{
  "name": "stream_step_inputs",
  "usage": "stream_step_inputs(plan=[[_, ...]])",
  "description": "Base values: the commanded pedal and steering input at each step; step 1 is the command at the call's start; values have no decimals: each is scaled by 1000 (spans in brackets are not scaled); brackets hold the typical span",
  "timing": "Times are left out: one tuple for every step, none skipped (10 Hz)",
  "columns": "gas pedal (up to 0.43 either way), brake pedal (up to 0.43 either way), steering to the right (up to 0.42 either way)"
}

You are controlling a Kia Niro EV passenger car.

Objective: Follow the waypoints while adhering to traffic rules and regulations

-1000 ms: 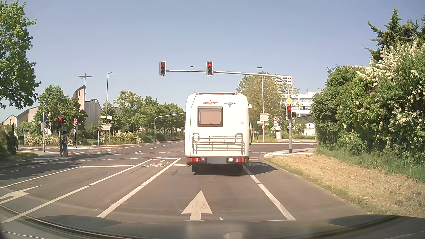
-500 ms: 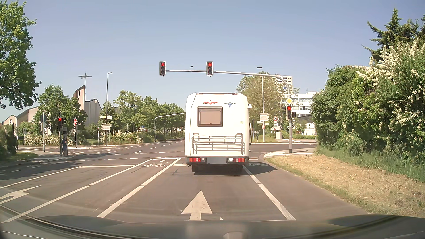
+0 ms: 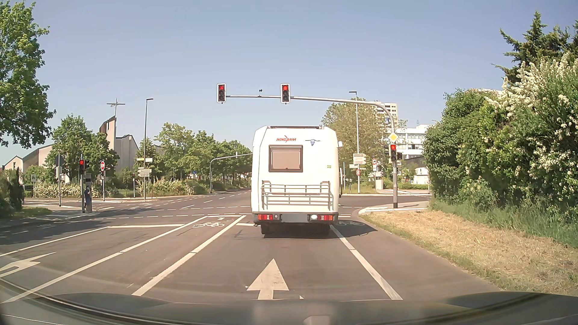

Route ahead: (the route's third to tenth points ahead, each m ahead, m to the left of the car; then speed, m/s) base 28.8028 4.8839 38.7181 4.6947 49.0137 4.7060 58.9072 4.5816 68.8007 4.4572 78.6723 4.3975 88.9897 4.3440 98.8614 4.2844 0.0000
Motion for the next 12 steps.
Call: stream_step_inputs(plan=[[0, 293, 5], [0, 293, 5], [0, 293, 5], [0, 293, 5], [0, 293, 5], [0, 293, 5], [0, 293, 5], [0, 293, 5], [0, 293, 5], [0, 293, 5], [0, 293, 5], [0, 293, 5]])
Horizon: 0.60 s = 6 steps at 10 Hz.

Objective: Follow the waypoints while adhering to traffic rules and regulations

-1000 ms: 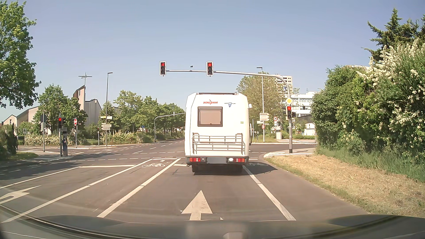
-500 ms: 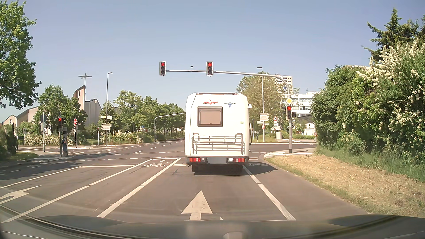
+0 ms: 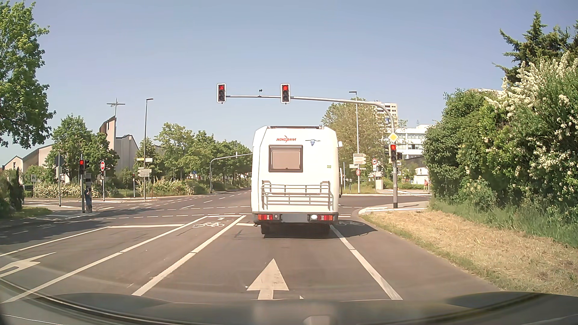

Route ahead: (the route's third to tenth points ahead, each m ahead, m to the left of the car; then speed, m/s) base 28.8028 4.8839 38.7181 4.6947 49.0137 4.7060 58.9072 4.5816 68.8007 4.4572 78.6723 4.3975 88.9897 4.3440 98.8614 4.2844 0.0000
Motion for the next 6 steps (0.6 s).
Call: stream_step_inputs(plan=[[0, 293, 5], [0, 293, 5], [0, 293, 5], [0, 293, 5], [0, 293, 5], [0, 293, 5]])
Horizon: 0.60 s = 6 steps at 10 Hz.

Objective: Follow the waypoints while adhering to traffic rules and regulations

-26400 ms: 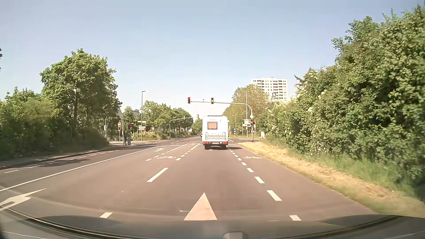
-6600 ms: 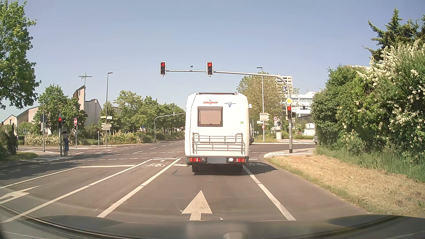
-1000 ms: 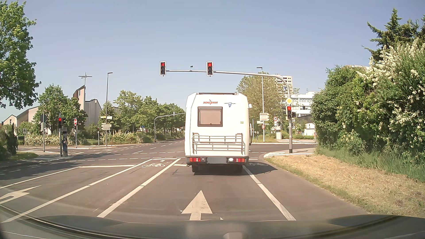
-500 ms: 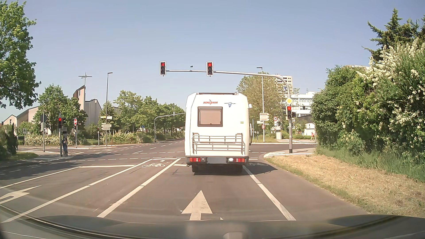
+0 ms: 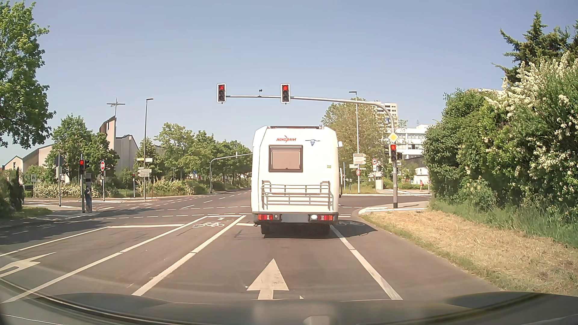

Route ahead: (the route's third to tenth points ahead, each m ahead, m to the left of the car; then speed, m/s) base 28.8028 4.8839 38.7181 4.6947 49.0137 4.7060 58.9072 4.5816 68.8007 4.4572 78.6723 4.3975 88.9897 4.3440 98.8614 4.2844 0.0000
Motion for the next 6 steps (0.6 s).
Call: stream_step_inputs(plan=[[0, 293, 5], [0, 293, 5], [0, 299, 5], [0, 293, 5], [0, 293, 5], [0, 293, 5]])
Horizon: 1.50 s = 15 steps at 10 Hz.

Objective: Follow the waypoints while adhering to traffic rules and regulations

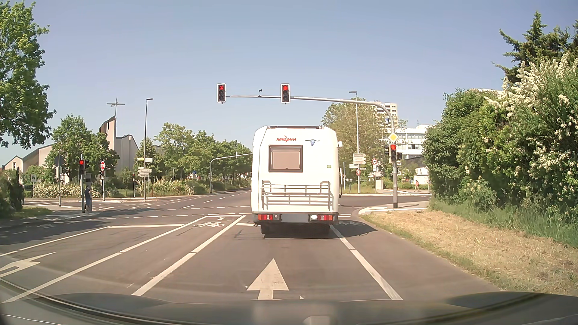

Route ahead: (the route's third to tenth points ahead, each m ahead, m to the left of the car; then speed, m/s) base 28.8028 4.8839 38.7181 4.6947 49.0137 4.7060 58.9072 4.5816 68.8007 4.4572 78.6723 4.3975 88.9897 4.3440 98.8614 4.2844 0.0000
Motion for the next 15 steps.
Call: stream_step_inputs(plan=[[0, 293, 5], [0, 293, 5], [0, 293, 5], [0, 293, 5], [0, 293, 5], [0, 299, 5], [0, 293, 5], [0, 293, 5], [0, 293, 5], [0, 299, 5], [0, 293, 5], [0, 293, 5], [0, 293, 5], [0, 293, 5], [0, 293, 5]])
